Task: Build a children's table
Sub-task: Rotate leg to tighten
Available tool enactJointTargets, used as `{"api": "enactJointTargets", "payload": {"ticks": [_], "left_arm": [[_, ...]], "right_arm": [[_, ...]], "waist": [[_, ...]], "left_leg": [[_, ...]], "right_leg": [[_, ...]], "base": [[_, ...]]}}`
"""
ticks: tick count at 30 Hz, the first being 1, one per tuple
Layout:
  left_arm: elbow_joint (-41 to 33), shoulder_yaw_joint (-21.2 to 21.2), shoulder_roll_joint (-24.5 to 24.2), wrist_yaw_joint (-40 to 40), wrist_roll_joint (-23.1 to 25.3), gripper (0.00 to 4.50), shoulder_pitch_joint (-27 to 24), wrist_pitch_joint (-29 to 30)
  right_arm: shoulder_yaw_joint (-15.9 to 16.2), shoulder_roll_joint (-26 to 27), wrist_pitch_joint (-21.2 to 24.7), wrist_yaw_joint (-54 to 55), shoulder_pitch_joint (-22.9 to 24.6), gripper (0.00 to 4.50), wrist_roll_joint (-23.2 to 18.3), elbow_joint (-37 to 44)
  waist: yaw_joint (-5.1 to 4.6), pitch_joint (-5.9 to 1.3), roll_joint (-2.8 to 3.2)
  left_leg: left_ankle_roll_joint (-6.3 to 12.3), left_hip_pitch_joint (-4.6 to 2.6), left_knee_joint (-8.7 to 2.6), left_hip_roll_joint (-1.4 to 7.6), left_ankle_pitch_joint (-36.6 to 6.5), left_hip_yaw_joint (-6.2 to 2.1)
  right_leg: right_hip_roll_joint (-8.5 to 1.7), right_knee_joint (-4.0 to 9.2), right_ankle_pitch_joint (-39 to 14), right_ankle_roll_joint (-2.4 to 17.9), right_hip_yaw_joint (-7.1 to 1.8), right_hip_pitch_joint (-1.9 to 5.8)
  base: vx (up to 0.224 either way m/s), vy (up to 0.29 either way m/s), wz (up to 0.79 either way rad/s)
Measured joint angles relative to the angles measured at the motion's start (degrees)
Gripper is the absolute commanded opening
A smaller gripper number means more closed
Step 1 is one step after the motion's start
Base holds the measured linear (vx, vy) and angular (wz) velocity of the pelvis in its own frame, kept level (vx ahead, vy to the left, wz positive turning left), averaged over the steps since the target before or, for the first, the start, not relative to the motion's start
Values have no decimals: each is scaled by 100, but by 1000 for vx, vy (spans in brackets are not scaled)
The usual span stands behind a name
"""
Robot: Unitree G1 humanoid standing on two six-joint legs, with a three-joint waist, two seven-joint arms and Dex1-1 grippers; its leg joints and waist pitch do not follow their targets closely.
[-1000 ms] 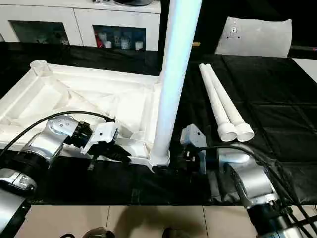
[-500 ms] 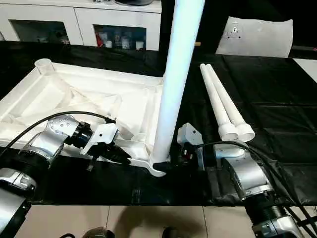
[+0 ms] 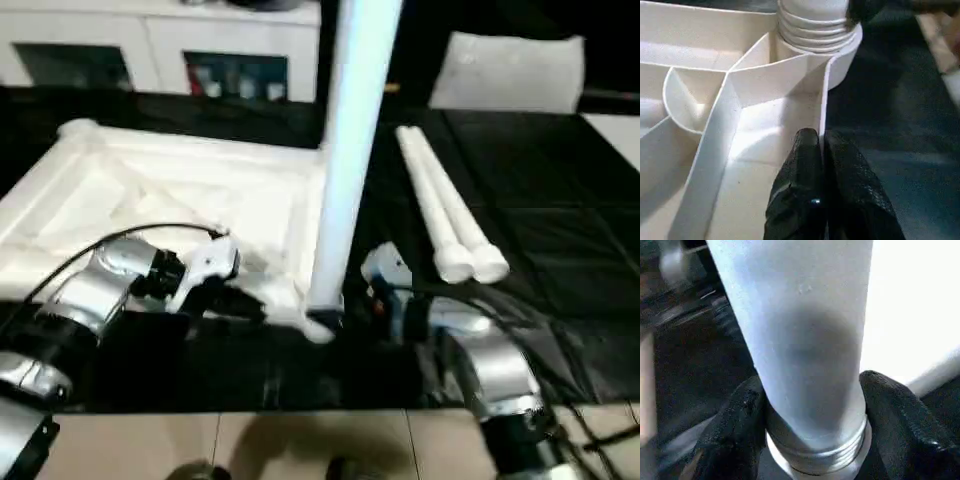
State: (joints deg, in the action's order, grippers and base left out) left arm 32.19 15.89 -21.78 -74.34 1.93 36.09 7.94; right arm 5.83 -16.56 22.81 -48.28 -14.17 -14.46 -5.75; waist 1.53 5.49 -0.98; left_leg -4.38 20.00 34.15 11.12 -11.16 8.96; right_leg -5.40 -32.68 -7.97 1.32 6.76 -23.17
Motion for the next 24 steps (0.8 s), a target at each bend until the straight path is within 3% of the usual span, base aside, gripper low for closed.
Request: {"api": "enactJointTargets", "payload": {"ticks": [5,7,8,9,10,11,12,13,15,16,17,19,21,24], "left_arm": [[-350,-221,786,1523,293,0,-71,954],[-456,-273,1043,2037,373,0,-73,1260],[-506,-287,1115,2183,399,0,-73,1373],[-535,-303,1168,2295,411,0,-75,1458],[-544,-311,1243,2432,443,0,-75,1533],[-543,-313,1280,2499,459,0,-76,1556],[-545,-313,1315,2554,467,0,-78,1561],[-587,-324,1316,2560,466,0,-77,1558],[-657,-307,1331,2570,464,0,-77,1559],[-711,-289,1321,2555,465,0,-77,1559],[-759,-248,1302,2524,462,0,-78,1559],[-894,-172,1235,2416,438,0,-132,1534],[-951,-132,1105,2267,398,0,-175,1397],[-956,-120,867,1978,312,0,-188,1093]], "right_arm": [[-537,1115,336,2163,-364,261,543,-218],[-613,1430,397,2893,-602,261,726,-395],[-640,1529,398,3094,-674,261,784,-453],[-661,1607,394,3247,-729,261,815,-509],[-686,1661,358,3389,-769,261,834,-585],[-724,1691,310,3413,-774,295,835,-629],[-771,1713,261,3420,-782,316,837,-660],[-773,1716,181,3420,-819,330,836,-692],[-773,1725,82,3413,-827,336,839,-682],[-772,1698,-38,3369,-760,351,855,-650],[-764,1625,-124,3259,-673,367,855,-593],[-742,1460,-250,2899,-481,381,792,-429],[-680,1223,-348,2536,-350,412,719,-315],[-585,794,-429,1850,-174,425,528,-124]], "waist": [[-283,33,53],[-401,85,137],[-439,103,158],[-428,126,156],[-412,145,107],[-398,161,24],[-383,172,-1],[-324,174,50],[-277,157,165],[-280,158,185],[-282,159,191],[-280,160,186],[-267,161,185],[-255,152,169]], "left_leg": [[1,22,-21,0,0,-67],[3,19,-25,53,-2,-104],[4,26,-30,68,-2,-106],[4,23,-38,70,-2,-98],[3,-34,-33,45,-2,-42],[-3,-144,-31,-2,-8,-1],[-33,-182,-28,-47,-63,12],[15,-135,23,-60,-164,-21],[26,-2,-29,-8,-172,-186],[12,24,-28,48,-164,-245],[-8,30,-28,61,-153,-235],[-16,-2,-20,42,-146,-163],[-11,5,-19,24,-138,-110],[-35,24,-13,15,-96,-66]], "right_leg": [[-2,193,-2,-4,124,55],[-2,336,-7,-11,262,143],[-1,351,-27,-14,283,168],[2,231,-77,-6,244,171],[2,-14,-231,18,104,117],[7,-62,-244,3,-14,58],[7,-68,-238,-10,-28,44],[-33,15,-241,-16,111,58],[-41,192,-242,-19,372,98],[0,259,-241,-19,407,108],[6,259,-233,-11,396,111],[0,238,-125,40,289,102],[-5,207,-76,36,212,84],[-8,144,4,38,138,24]], "base": [[0,0,0],[0,0,0],[0,0,0],[-59,0,5],[-59,0,5],[35,-56,20],[77,-63,3],[77,-63,3],[96,17,-32],[102,35,-30],[0,0,0],[56,11,13],[26,8,4],[44,2,1]]}}
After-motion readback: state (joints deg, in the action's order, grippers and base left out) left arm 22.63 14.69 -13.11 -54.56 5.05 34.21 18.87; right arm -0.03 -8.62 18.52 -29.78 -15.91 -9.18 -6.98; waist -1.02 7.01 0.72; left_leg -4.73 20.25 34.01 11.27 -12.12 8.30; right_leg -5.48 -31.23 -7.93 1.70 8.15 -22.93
